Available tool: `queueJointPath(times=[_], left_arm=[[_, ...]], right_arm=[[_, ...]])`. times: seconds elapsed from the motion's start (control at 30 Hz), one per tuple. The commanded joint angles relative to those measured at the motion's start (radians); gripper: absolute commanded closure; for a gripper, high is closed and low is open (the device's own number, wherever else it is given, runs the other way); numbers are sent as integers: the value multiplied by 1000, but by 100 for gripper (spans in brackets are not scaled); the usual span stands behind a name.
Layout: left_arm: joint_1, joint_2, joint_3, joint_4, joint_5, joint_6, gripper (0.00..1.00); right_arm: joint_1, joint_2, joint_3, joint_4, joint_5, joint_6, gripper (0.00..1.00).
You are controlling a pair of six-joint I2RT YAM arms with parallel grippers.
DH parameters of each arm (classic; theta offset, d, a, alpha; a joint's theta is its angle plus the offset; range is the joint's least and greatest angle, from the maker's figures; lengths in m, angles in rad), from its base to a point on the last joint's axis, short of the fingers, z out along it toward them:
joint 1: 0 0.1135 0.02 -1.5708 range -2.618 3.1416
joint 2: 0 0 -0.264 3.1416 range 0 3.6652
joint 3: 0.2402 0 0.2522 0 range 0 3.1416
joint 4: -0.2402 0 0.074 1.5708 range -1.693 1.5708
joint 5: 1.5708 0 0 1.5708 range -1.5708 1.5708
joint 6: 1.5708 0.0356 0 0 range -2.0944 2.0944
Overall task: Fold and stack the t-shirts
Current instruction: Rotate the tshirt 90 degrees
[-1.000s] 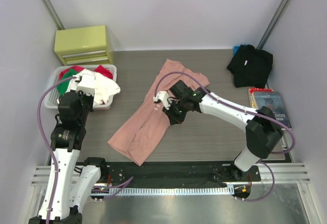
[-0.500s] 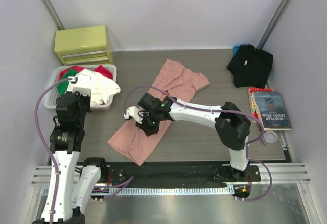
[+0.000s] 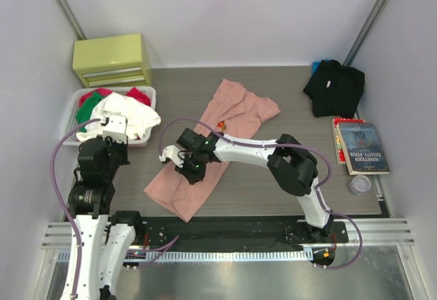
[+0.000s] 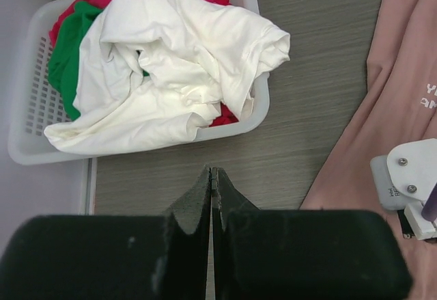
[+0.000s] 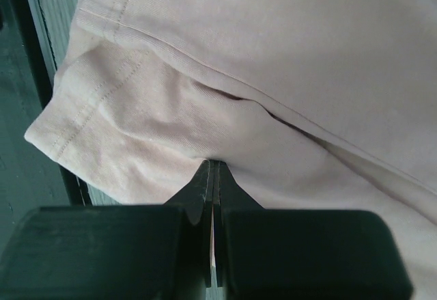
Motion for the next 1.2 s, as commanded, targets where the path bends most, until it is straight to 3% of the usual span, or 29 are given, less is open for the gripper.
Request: queueJointPath(times=[0.0,0.6,1.17], left_arm=[[7,11,18,22,-1,5,100],[6,42,29,39,-10,25,100],[7,115,52,100,4,11,100]], right_arm=[[9,1,21,26,-49,19,99],[-5,-47,-238,-12,-167,-5,99],[-219,-272,-461,-83,-239,-30,99]])
